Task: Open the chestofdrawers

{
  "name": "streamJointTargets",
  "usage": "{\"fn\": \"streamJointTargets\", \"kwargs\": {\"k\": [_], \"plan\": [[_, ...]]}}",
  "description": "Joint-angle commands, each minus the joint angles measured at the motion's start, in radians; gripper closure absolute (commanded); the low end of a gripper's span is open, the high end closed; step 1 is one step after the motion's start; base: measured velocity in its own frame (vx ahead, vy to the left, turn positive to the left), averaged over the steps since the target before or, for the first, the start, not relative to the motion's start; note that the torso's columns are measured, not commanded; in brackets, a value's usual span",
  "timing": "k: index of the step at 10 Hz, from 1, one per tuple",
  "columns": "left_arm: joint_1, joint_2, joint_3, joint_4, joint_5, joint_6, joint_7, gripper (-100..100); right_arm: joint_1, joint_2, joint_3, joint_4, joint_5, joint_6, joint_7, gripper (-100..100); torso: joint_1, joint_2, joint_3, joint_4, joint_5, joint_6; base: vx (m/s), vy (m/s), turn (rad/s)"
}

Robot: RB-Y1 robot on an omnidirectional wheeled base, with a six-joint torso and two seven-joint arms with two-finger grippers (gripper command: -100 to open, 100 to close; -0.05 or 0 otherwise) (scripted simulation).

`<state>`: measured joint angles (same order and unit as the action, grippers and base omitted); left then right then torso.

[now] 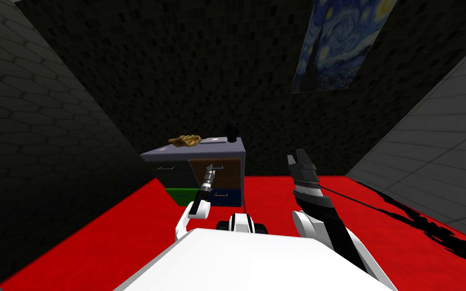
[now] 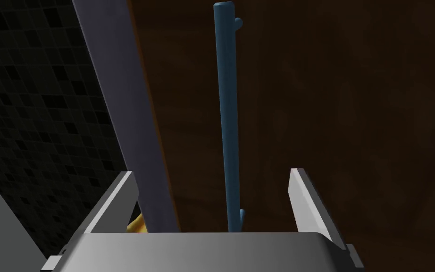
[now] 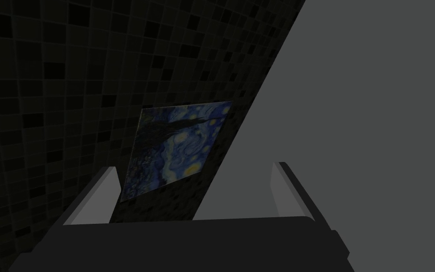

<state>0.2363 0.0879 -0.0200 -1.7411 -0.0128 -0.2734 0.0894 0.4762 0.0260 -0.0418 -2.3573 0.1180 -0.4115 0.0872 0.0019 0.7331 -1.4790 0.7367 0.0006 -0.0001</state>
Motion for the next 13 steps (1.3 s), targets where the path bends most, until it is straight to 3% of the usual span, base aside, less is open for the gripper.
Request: {"fn": "streamJointTargets", "kwargs": {"k": [1,6,7,8,13], "plan": [[0.004,-0.004,-0.004,0.025,0.000,-0.027,-0.001,100,0.000,0.000,0.000,0.000,0.000,0.000,0.000,0,-0.001,0.004,0.002,0.001,0.000,0.000,-0.060,0.013,0.021],[0.026,0.012,-0.011,-0.045,0.001,0.010,0.009,100,-0.001,0.000,0.000,0.000,0.000,0.000,0.000,0,-0.004,0.011,0.006,0.006,-0.003,-0.001,-0.136,-0.010,0.014],[0.031,0.010,-0.012,-0.034,0.001,0.013,0.008,100,-0.001,0.000,0.000,0.000,0.000,0.000,0.000,0,-0.005,0.011,0.006,0.007,-0.004,-0.001,-0.081,-0.012,0.007],[0.027,0.035,0.014,-0.025,0.014,0.012,0.025,100,0.000,0.000,0.000,0.000,0.000,0.000,0.000,0,-0.005,0.005,0.003,0.006,-0.004,0.000,-0.119,-0.044,-0.115],[0.008,0.092,0.075,-0.007,0.045,0.001,0.063,100,-0.001,0.000,0.000,0.000,0.000,0.000,0.000,0,-0.005,0.010,0.006,0.005,-0.003,-0.001,-0.218,-0.054,-0.078]]}}
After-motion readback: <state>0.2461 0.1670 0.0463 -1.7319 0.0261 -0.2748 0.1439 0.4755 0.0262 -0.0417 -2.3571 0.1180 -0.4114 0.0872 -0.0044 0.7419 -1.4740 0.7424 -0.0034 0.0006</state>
